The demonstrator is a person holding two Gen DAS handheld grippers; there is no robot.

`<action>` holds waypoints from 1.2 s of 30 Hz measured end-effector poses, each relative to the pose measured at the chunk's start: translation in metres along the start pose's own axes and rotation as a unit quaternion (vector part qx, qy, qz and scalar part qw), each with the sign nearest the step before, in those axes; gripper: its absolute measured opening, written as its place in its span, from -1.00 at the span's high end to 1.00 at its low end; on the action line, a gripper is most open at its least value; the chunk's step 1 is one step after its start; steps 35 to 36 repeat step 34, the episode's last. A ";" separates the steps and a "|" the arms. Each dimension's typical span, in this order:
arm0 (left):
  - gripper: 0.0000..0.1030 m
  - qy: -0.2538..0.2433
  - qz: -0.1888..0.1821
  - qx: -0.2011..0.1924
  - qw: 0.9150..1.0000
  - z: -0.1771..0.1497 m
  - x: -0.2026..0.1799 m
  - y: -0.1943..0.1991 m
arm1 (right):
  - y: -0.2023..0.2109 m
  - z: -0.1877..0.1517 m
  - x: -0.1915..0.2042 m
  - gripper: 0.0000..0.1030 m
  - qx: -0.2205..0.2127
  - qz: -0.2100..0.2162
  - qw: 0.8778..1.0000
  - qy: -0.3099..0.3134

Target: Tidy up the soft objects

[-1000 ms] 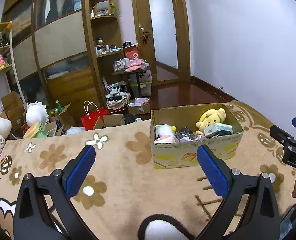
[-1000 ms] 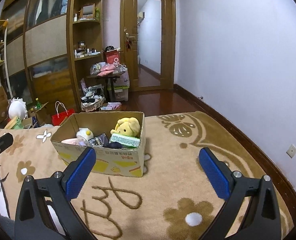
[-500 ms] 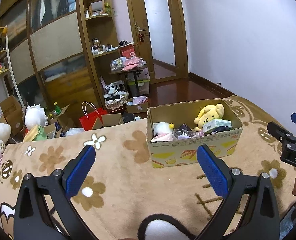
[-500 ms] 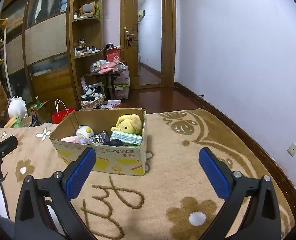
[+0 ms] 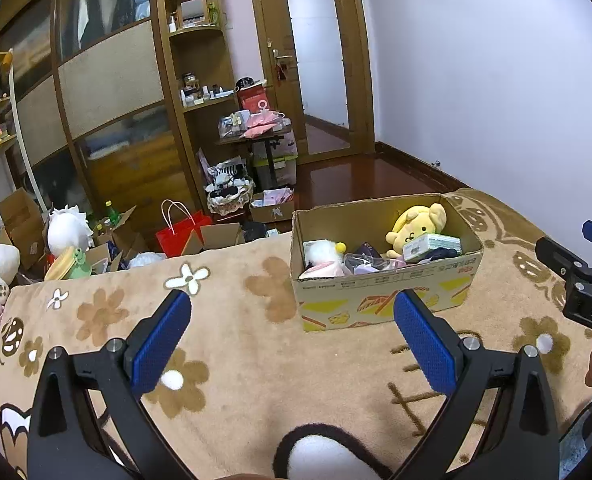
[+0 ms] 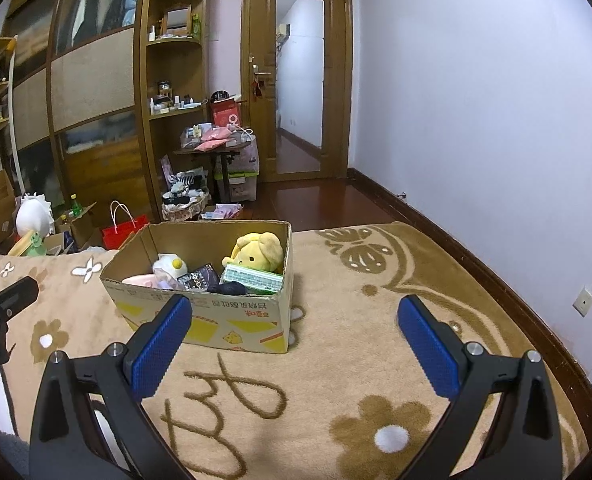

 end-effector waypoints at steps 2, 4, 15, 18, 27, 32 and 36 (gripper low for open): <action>-0.95 -0.001 0.001 0.000 1.000 -0.001 0.000 0.000 | 0.000 0.001 -0.001 -1.00 0.000 0.001 1.000 0.000; -0.95 -0.002 0.001 0.001 1.000 -0.001 -0.001 0.000 | 0.000 0.001 -0.001 -1.00 0.000 0.000 1.000 0.000; -0.95 -0.001 -0.003 0.006 1.000 -0.004 0.000 -0.002 | -0.001 0.001 -0.002 -1.00 0.000 0.001 1.000 -0.001; -0.95 -0.005 -0.001 0.004 1.000 -0.004 0.000 -0.002 | 0.000 0.000 -0.001 -1.00 0.000 0.000 1.000 0.000; -0.95 -0.002 -0.001 0.005 1.000 -0.006 -0.001 -0.001 | 0.000 0.000 -0.001 -1.00 0.000 0.001 1.000 0.000; -0.95 -0.003 -0.001 0.005 1.000 -0.005 0.000 -0.001 | -0.001 0.000 -0.002 -1.00 0.000 0.001 1.000 0.000; -0.95 -0.002 -0.002 0.006 1.000 -0.005 0.000 -0.001 | 0.000 0.000 -0.001 -1.00 -0.001 0.001 1.000 0.000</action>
Point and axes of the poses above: each gripper's, at about its wrist camera, not at the fingertips, and y roughly against the way its jaws point, x to its left, z to its top, the point moved 5 cm from there along -y, roughly the way its jaws point, and after that the axes turned 3 degrees about -y, right-handed, at the moved point
